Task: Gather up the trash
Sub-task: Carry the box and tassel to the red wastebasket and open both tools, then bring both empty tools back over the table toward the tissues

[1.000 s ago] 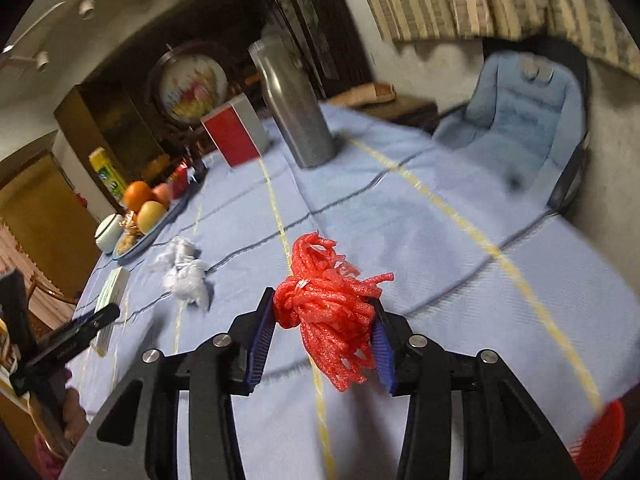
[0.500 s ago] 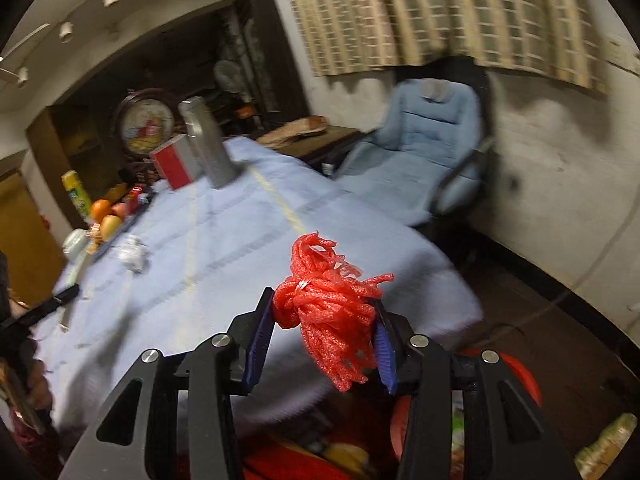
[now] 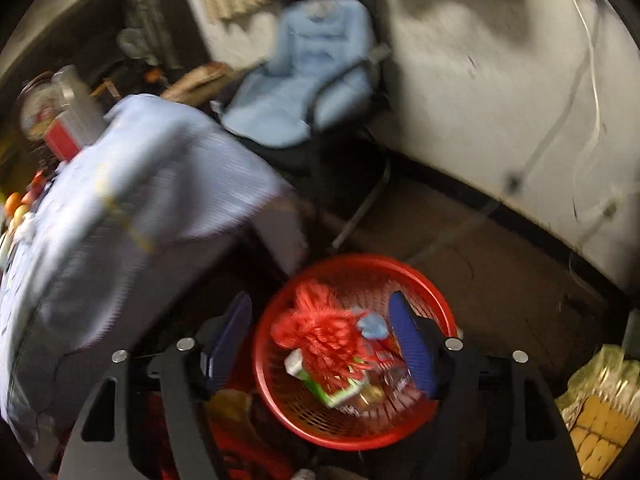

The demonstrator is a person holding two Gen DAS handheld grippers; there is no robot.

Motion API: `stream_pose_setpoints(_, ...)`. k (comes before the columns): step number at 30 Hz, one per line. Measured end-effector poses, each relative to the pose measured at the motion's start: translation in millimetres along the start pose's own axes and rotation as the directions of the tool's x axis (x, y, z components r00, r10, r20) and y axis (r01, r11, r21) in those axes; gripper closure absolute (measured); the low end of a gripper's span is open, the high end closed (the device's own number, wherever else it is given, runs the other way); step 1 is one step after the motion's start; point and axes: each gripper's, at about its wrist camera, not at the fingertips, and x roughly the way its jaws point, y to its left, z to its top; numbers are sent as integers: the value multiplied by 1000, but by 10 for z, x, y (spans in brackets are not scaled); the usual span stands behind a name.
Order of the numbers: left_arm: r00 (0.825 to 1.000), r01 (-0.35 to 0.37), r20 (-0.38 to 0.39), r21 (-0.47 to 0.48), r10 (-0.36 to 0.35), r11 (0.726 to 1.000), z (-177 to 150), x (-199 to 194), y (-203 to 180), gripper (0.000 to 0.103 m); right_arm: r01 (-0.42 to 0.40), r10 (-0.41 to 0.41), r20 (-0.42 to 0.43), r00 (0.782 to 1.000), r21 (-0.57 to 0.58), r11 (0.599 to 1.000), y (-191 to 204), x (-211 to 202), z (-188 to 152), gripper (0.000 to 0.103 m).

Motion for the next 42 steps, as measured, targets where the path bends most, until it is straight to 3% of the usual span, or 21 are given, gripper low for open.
stream_pose_setpoints(3, 999, 36, -36, 48, -35, 998, 41, 220, -270, 58, -56, 52, 44, 998, 99, 993, -258, -103, 46, 22)
stream_pose_setpoints(9, 985, 132, -131, 148, -113, 980, 75, 734, -923, 58, -77, 42, 179, 983, 192, 978, -626, -445, 97, 17)
stream_pose_setpoints(16, 950, 237, -263, 261, -167, 936, 32, 1365, -1706, 57, -59, 2, 240, 971, 230, 971, -816, -589, 126, 17)
stream_pose_setpoints(18, 942, 252, -289, 277, -169, 927, 26, 1466, -1845, 48, -65, 5, 247, 969, 235, 970, -852, -611, 127, 17)
stream_pose_setpoints(20, 949, 229, -278, 294, -146, 928, 47, 1493, -1931, 24, -76, 13, 253, 967, 240, 968, -885, -627, 125, 17)
stream_pose_setpoints(26, 974, 165, -199, 301, -108, 939, 169, 1320, -1803, 14, -93, 33, 255, 966, 223, 970, -817, -633, 129, 17)
stream_pose_setpoints(34, 993, 49, -116, 227, -23, 973, 349, 978, -1251, 12, -105, 59, 276, 959, 152, 983, -529, -784, 127, 17)
stream_pose_setpoints(42, 995, -94, -16, 172, 99, 981, 428, 528, -607, 8, -115, 93, 275, 957, 65, 991, -112, -886, 177, 16)
